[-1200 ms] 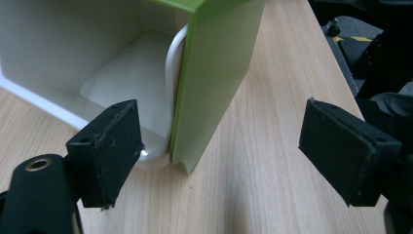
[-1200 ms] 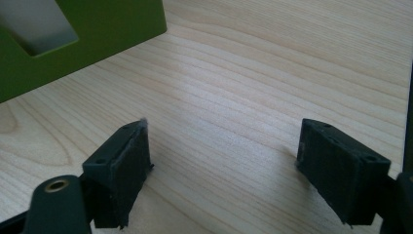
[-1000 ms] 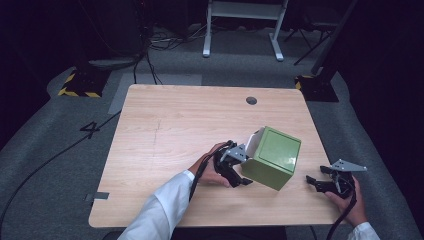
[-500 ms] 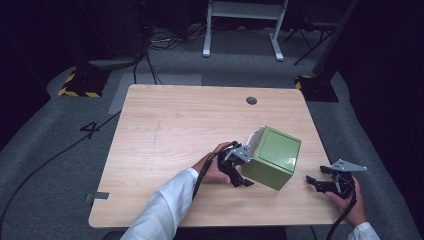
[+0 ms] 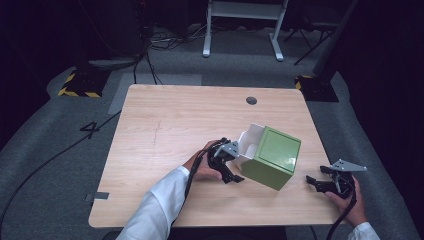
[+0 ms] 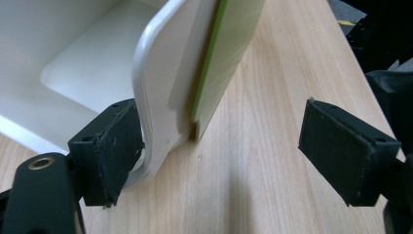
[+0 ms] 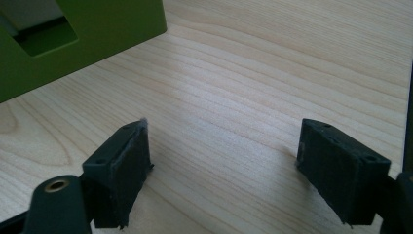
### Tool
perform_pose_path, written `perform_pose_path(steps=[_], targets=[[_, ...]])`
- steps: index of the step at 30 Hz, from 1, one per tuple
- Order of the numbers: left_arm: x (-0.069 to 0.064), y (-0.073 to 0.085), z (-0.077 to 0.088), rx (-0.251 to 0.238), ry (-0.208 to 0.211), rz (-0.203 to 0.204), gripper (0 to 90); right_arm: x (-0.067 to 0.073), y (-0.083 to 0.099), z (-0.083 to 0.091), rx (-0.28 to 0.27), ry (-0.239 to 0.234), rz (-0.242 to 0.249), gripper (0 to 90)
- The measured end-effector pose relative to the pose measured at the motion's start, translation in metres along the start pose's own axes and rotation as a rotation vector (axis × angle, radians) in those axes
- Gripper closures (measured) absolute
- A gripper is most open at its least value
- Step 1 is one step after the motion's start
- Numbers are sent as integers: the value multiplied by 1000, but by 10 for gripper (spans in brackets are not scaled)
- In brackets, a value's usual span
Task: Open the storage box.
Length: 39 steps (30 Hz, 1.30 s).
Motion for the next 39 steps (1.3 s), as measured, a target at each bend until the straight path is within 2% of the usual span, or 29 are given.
perform_pose_path(steps=[5,8,11,13,16,26,39], targets=[[2,4,6,2,-16,6,166,0,0,0,0,0,0,200],[5,6,11,-9,-52,13,228,0,0,0,0,0,0,199],[6,8,13,-8,-66,16,333,0,0,0,0,0,0,199],[9,10,15,-6,-91,19,389,0,0,0,0,0,0,200],[11,12,16,-1,-104,10,428,0,0,0,0,0,0,199],[15,21,24,-14,-107,31,428,0,0,0,0,2,1,198],[23,32,35,-25,-148,53,458,0,0,0,0,2,1,198]])
Point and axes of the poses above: each handheld gripper's, and its own axes: z roughly backward along the jaws, y roughly out of its underside, x roughly to its left, the point moved 5 cm from there along -z, roughly forward along the jaws, and after that the axes turned 7 degrees about -z, right-handed, at the moved point
